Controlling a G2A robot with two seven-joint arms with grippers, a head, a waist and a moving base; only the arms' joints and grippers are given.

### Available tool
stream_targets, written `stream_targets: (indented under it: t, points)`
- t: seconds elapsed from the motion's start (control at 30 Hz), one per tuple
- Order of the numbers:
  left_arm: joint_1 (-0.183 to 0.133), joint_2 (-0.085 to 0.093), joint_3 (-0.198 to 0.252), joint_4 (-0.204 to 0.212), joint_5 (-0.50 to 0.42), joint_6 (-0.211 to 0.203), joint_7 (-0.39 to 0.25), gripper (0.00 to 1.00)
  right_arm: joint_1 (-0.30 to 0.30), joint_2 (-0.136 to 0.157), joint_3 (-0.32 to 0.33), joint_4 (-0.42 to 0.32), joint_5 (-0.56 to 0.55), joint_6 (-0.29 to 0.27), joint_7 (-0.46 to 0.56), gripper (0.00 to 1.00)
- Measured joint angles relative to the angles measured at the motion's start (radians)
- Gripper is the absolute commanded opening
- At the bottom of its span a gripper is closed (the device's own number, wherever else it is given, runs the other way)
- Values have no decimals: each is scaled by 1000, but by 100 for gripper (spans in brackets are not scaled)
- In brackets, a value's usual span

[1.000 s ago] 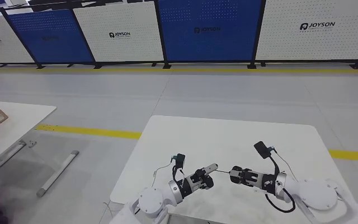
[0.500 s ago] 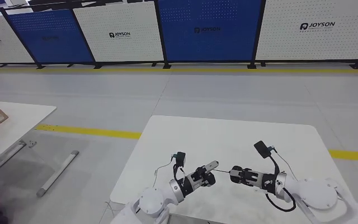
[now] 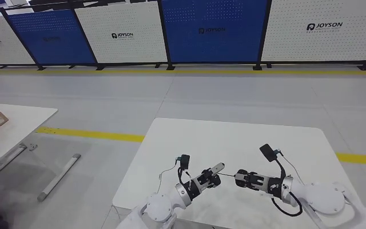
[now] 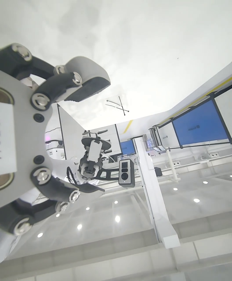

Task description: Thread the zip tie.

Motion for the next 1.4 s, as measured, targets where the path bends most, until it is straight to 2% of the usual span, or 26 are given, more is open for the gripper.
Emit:
stream_targets:
  t: [0.03, 0.27, 0.53, 1.2, 1.23, 1.27, 1.33, 1.4]
  points:
    - [-2, 0, 1, 4, -2, -2, -3, 0, 0, 0, 0, 0, 0, 0, 0, 0]
    - [-1, 3, 2, 22, 2, -7, -25, 0, 0, 0, 0, 0, 0, 0, 0, 0]
    - [10, 7, 6, 11, 21, -16, -45, 0, 0, 0, 0, 0, 0, 0, 0, 0]
    - [9, 9, 25, 11, 23, -22, -36, 0, -10, -2, 0, -2, -5, -9, -16, 0]
    - [9, 9, 24, 10, 22, -24, -35, 0, -14, -2, 2, -3, -8, -12, -20, 28]
    - [10, 9, 24, 8, 19, -26, -35, 0, -19, -2, 5, -3, -9, -14, -21, 44]
    - [13, 10, 22, 6, 16, -26, -33, 0, -25, -2, 13, -4, -8, -17, -21, 100]
    - [15, 10, 20, 3, 13, -18, -31, 0, -35, -2, 24, -4, -6, -22, -23, 100]
